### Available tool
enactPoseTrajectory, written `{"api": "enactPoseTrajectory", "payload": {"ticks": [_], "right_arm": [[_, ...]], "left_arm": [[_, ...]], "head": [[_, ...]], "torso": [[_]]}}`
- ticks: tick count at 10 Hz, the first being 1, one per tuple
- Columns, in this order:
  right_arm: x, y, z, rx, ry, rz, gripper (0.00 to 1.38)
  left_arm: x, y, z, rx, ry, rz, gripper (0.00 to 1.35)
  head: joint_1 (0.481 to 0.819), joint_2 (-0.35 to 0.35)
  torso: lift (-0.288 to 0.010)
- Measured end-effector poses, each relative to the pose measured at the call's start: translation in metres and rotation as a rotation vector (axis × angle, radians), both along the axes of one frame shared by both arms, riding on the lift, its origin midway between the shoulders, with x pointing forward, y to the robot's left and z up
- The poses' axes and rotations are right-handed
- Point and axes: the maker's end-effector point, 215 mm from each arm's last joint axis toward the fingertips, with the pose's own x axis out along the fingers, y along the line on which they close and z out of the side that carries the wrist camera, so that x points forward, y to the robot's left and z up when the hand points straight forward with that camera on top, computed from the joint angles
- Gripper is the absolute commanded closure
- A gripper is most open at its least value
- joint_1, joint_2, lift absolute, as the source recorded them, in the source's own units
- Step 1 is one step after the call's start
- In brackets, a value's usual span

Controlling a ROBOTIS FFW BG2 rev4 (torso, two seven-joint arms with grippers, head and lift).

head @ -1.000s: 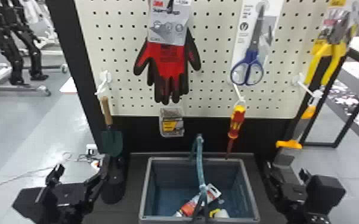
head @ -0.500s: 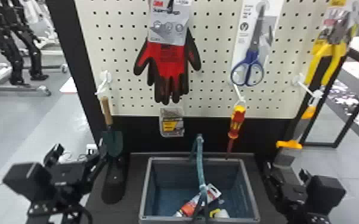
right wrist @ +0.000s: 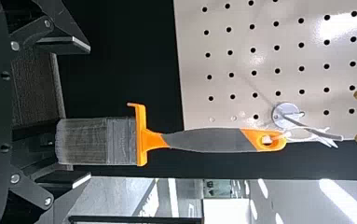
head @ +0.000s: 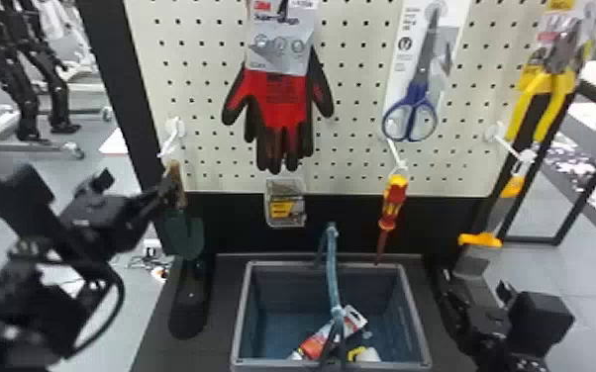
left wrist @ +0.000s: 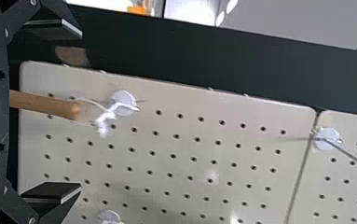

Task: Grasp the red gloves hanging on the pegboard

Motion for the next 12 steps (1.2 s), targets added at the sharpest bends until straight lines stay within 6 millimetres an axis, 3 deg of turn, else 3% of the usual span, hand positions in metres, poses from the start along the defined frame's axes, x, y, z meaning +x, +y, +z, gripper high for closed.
{"api": "enactPoseTrajectory", "payload": {"ticks": [3, 6, 9, 12], "right_arm": [[0.001, 0.000, 0.000, -0.001, 0.001, 0.001, 0.32], [0.003, 0.002, 0.001, -0.001, 0.001, 0.003, 0.32], [0.005, 0.005, 0.002, 0.000, 0.000, 0.008, 0.32], [0.006, 0.006, 0.002, -0.001, 0.001, 0.011, 0.32]], "left_arm": [[0.007, -0.012, 0.061, 0.010, -0.047, -0.064, 0.15], [0.018, -0.008, 0.085, 0.045, -0.041, -0.102, 0.15], [0.031, -0.043, 0.109, 0.020, -0.072, -0.347, 0.15], [0.030, -0.087, 0.139, -0.016, -0.106, -0.562, 0.15]], "head": [[0.549, 0.000], [0.549, 0.000], [0.549, 0.000], [0.549, 0.000]], "torso": [[-0.100], [-0.100], [-0.100], [-0.100]]}}
